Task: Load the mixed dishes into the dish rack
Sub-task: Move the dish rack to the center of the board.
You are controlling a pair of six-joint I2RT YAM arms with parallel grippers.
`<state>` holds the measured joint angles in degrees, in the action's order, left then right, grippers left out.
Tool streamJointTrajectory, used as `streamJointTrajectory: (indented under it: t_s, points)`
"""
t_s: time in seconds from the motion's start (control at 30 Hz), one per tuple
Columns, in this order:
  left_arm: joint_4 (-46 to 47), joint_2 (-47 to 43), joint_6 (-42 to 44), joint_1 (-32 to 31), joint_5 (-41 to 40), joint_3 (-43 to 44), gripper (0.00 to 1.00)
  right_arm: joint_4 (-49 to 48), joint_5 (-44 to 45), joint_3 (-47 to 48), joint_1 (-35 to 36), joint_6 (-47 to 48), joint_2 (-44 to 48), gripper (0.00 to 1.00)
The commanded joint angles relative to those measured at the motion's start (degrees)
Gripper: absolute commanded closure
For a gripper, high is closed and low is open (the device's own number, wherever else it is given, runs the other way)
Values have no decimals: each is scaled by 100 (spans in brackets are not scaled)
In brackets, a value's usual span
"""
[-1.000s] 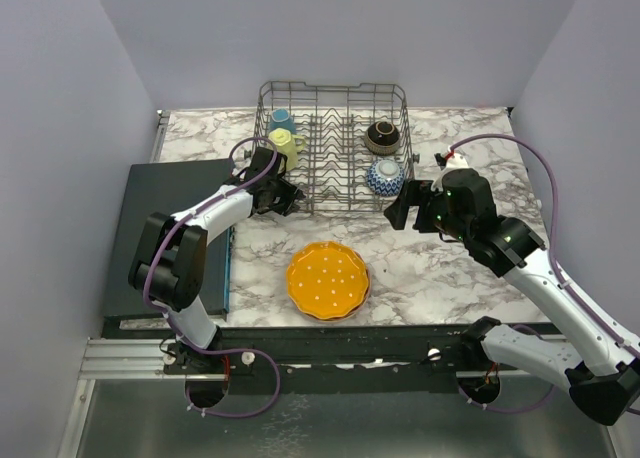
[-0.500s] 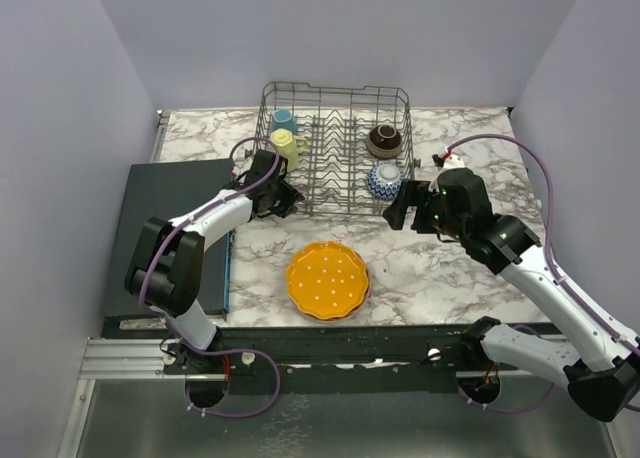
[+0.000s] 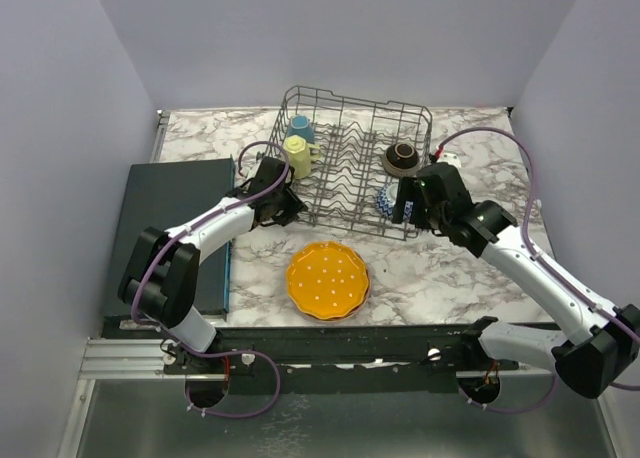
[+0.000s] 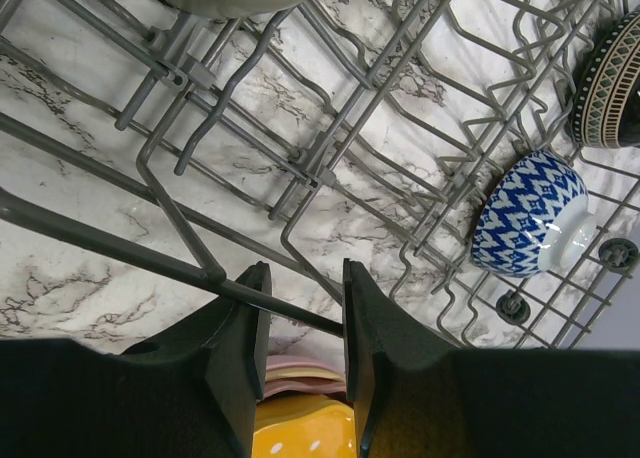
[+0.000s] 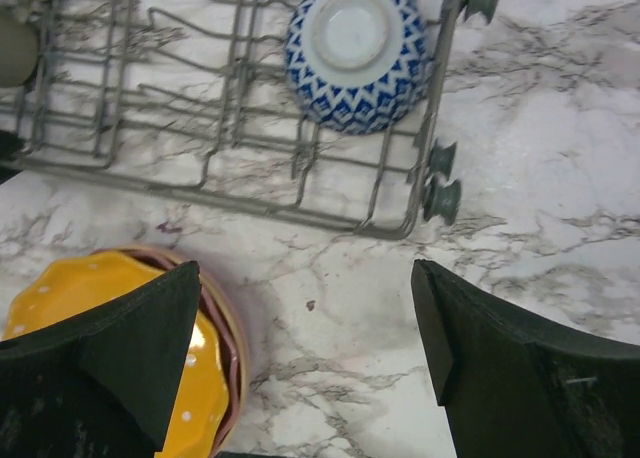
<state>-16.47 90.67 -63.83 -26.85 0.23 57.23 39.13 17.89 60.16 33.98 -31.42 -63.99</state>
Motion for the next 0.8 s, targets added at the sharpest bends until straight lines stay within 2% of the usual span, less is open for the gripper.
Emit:
streamJointTrajectory:
  t_s: [0.0,0.47,0.77]
  points:
    - [-832,-130,1757,-417,504,-84,100,275,993,326,-222,-76,-421,9]
    - [-1375,247,2158,-264,21,655,100,-404,558,612,-1472,135,-1323,23]
    - [-1575,649,2440,-62,-165,1242,100,-714,182,555,-1697,42,-1575,29]
